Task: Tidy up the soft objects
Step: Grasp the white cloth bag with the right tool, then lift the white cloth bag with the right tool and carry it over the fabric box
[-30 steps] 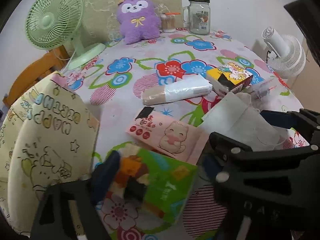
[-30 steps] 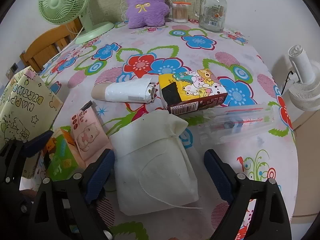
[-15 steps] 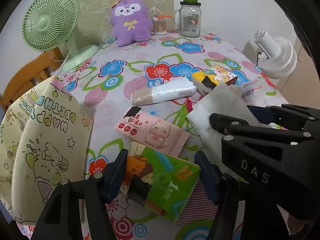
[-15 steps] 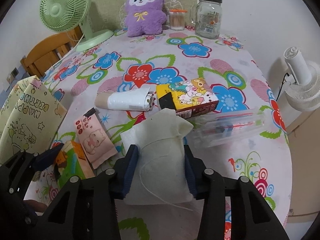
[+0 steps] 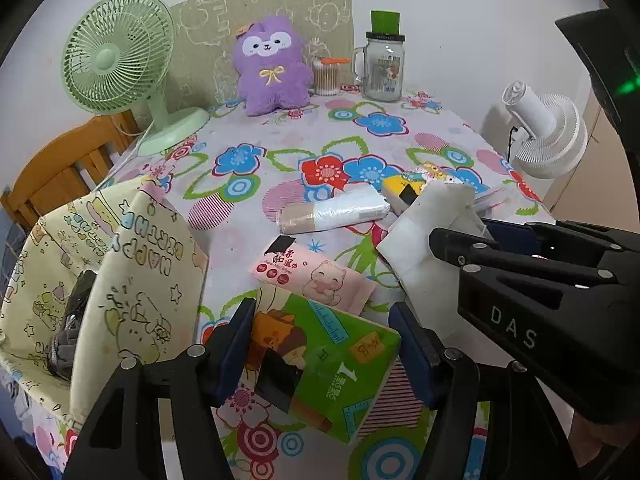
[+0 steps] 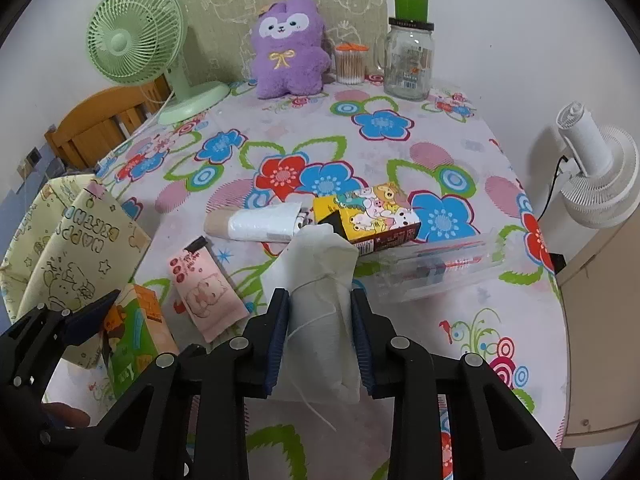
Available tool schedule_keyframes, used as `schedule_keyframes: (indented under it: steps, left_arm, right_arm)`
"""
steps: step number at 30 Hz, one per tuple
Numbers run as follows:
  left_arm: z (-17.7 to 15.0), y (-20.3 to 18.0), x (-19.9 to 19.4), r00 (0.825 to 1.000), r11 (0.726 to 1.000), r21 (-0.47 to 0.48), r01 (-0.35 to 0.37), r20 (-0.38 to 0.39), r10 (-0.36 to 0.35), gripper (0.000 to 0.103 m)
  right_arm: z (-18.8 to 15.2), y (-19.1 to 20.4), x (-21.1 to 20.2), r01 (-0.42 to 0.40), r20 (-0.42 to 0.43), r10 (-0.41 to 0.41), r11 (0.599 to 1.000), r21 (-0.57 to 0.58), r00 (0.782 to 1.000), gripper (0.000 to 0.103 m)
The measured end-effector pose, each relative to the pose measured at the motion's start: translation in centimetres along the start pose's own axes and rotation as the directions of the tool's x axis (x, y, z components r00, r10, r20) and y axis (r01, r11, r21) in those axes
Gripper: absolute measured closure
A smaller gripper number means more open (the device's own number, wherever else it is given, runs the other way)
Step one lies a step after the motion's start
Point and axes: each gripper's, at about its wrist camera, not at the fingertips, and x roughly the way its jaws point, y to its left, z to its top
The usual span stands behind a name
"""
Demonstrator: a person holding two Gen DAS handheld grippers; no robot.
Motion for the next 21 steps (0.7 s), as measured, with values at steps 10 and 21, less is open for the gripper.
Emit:
schedule_keyframes:
  steps: [10,21]
  left_arm:
    - [0.2,0.3,-2.1,0.999,1.0,-0.006,0.0,0.042,0.0,0.034]
    - [0.4,0.8,-5.1,0.995,1.0,-0.015,-0.007,0.099,0.008,0.034]
  right_arm:
    - [0.4,0.6,-2.1,0.002,0.044,-0.002,1.0,-0.007,0.999,0.07]
    - [1.0,1.4,-4.8,0.004,0.098,-0.003,1.0,-0.016,0.995,0.071]
